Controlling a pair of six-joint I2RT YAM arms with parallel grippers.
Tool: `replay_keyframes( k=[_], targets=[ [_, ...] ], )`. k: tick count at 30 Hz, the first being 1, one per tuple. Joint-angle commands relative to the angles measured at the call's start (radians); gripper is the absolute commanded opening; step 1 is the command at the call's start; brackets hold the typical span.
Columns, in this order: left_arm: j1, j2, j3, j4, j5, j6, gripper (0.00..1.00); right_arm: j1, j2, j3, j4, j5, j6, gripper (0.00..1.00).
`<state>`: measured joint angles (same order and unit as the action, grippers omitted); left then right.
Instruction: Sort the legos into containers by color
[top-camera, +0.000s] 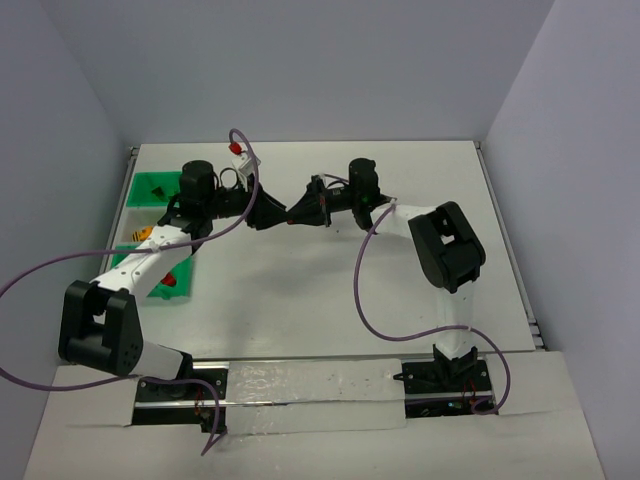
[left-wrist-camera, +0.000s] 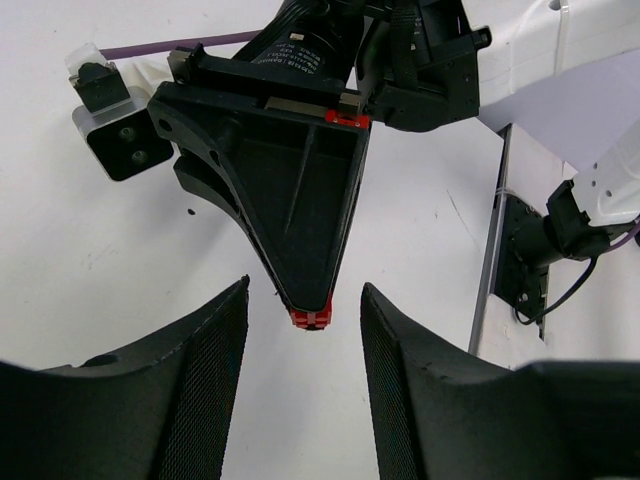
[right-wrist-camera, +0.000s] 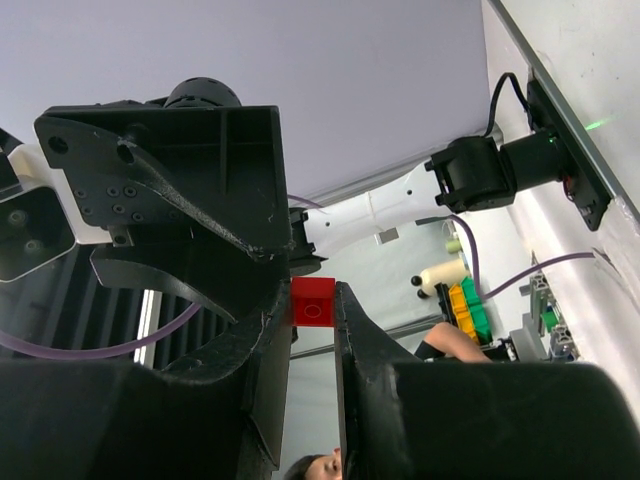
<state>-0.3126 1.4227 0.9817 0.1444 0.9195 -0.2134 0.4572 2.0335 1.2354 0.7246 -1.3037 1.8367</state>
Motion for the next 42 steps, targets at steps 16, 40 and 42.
replay_keyframes(
  k=[16, 40, 42],
  targets=[
    [-0.013, 0.029, 0.028, 0.019, -0.021, 0.001, 0.59, 0.014, -0.027, -0.005, 0.058, -0.017, 0.023, 0.00],
    [-0.017, 0.042, 0.034, -0.021, -0.041, 0.016, 0.00, 0.009, -0.030, -0.022, 0.062, -0.008, 0.033, 0.29],
    [-0.017, 0.042, 0.034, -0.039, -0.039, 0.019, 0.00, 0.004, -0.030, -0.020, 0.064, -0.008, 0.035, 0.29]
  ],
)
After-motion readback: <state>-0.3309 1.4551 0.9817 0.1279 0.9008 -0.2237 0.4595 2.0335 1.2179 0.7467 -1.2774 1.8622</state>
